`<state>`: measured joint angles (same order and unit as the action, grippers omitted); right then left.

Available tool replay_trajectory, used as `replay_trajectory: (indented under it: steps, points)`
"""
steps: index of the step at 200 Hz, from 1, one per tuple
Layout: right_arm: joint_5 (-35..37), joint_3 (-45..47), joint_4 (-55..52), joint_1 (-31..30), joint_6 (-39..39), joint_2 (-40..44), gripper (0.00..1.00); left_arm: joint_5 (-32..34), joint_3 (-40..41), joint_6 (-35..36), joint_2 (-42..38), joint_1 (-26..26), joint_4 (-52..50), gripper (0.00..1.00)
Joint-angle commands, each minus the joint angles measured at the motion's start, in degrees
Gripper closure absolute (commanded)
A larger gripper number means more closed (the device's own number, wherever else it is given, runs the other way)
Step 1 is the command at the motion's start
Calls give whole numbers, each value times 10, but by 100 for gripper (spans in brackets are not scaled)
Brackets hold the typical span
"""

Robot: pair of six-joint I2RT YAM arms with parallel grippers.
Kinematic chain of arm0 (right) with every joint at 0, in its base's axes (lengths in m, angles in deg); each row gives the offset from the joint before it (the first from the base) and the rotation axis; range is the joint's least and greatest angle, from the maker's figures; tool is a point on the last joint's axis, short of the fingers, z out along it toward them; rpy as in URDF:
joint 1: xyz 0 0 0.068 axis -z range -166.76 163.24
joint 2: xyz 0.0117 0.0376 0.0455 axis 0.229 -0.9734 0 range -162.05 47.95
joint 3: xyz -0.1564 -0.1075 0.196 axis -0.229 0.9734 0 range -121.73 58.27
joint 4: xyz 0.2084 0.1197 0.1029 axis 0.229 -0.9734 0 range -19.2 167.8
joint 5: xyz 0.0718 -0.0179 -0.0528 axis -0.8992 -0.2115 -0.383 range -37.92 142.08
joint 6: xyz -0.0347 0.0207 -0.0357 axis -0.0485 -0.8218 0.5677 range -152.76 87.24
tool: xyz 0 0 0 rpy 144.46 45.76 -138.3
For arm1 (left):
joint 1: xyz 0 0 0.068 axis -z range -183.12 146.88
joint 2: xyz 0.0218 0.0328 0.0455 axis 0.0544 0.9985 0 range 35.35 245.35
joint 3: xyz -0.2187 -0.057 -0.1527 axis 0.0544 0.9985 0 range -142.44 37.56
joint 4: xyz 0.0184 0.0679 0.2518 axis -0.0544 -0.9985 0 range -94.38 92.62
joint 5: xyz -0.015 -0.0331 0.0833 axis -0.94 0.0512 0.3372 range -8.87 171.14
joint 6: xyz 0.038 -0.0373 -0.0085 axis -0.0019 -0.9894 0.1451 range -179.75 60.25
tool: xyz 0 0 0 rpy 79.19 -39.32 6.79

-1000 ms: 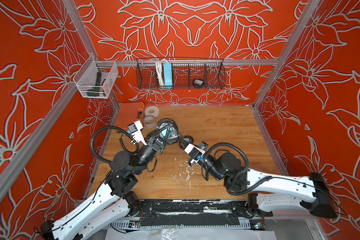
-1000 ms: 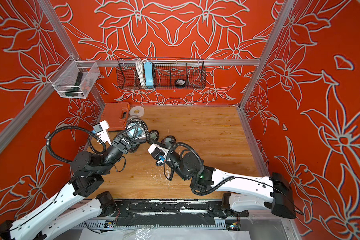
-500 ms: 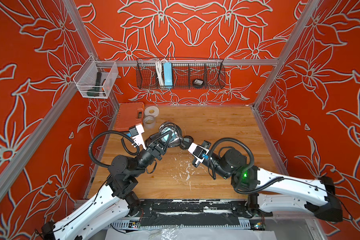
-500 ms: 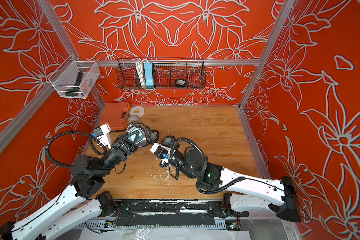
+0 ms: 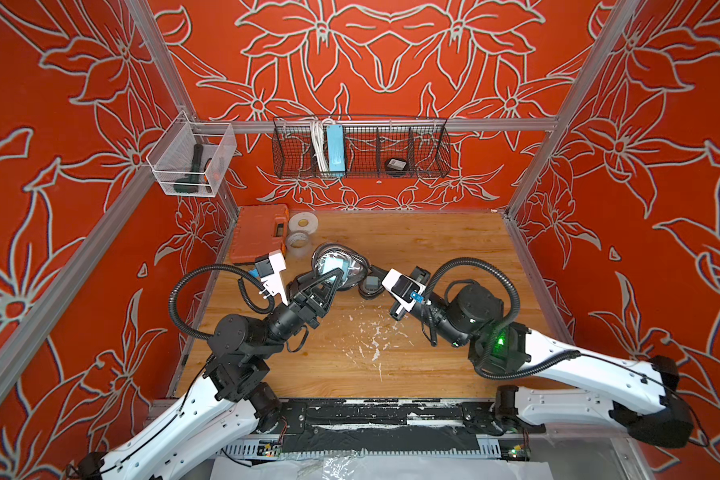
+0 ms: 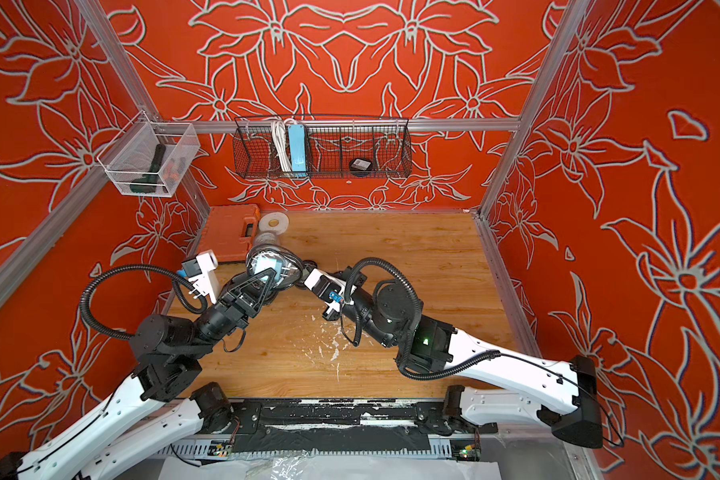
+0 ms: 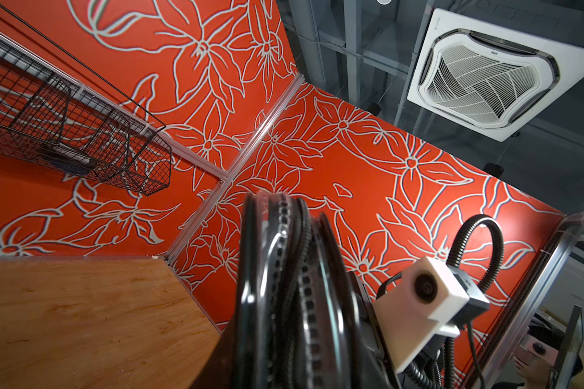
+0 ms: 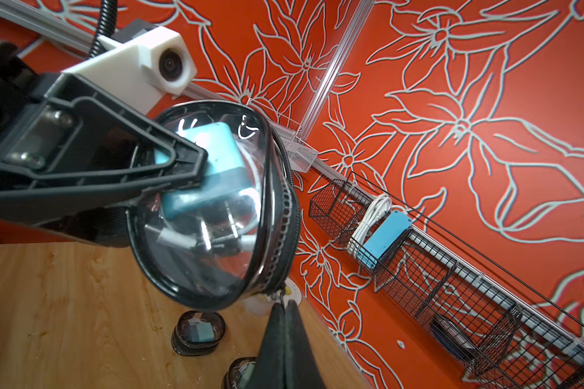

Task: Pack away charging kits
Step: Zip the zipper on the storage bag.

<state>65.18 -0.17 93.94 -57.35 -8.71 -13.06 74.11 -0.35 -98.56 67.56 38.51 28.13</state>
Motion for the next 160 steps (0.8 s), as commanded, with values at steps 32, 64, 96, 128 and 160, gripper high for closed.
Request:
replay_trajectory:
  steps: [32,64,96,128,160]
  points:
    - [8,-22,20,-21,-45,0,100,-23,-31,-2,39,-1,82,100]
    - [-4,-23,24,-25,-58,-8,100,2,-9,-15,41,0,134,84]
    - [-14,-38,18,-31,-62,-18,100,9,0,-21,44,-1,166,61]
    - [-13,-53,18,-42,-60,-35,100,16,11,-34,53,-1,199,49]
    - [-13,-55,25,-48,-64,-44,100,18,11,-40,66,-1,211,55]
